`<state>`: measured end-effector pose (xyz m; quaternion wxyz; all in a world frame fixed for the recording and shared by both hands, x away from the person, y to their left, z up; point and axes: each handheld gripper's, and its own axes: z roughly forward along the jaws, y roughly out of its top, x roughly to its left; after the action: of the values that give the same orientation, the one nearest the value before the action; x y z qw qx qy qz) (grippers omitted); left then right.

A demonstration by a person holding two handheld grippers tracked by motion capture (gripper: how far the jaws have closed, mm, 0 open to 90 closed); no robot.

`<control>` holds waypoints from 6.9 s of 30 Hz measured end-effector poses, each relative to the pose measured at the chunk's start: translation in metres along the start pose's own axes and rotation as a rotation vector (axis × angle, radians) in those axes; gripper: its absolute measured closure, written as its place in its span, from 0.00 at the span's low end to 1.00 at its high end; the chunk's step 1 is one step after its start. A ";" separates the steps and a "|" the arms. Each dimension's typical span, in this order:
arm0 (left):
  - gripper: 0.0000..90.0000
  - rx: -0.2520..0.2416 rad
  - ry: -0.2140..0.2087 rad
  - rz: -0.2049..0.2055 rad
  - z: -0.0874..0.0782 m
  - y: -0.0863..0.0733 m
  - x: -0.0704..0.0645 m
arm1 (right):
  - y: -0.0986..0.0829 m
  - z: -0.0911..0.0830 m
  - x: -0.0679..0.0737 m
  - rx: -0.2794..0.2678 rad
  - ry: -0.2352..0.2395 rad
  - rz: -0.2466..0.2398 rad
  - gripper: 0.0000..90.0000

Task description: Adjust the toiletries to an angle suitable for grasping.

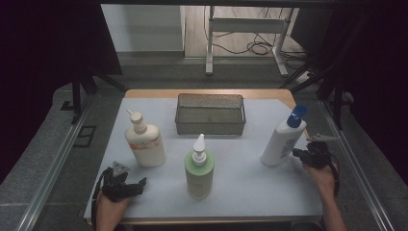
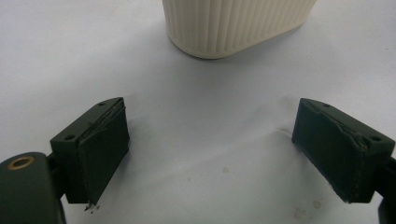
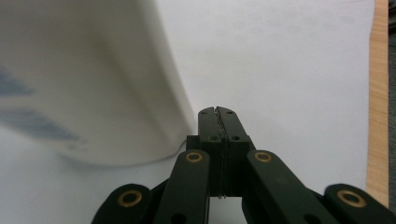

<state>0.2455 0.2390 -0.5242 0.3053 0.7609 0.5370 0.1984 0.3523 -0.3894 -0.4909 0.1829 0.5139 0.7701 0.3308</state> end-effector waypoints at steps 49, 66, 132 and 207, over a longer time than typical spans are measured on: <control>0.12 0.005 0.000 0.004 0.000 0.000 0.000 | 0.006 0.021 -0.006 -0.028 0.165 0.012 1.00; 0.12 0.005 -0.001 0.003 0.000 0.000 0.000 | 0.001 0.016 0.010 -0.027 0.200 -0.036 0.99; 0.12 0.000 0.002 -0.002 0.000 0.000 -0.001 | -0.029 -0.014 0.070 -0.005 0.231 -0.113 0.79; 0.12 -0.001 0.003 0.000 0.000 0.000 0.000 | 0.064 -0.034 0.119 -0.148 0.186 -0.208 0.35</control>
<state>0.2456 0.2386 -0.5243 0.3047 0.7607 0.5372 0.1997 0.3263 -0.2752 -0.4149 0.1815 0.3838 0.8063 0.4120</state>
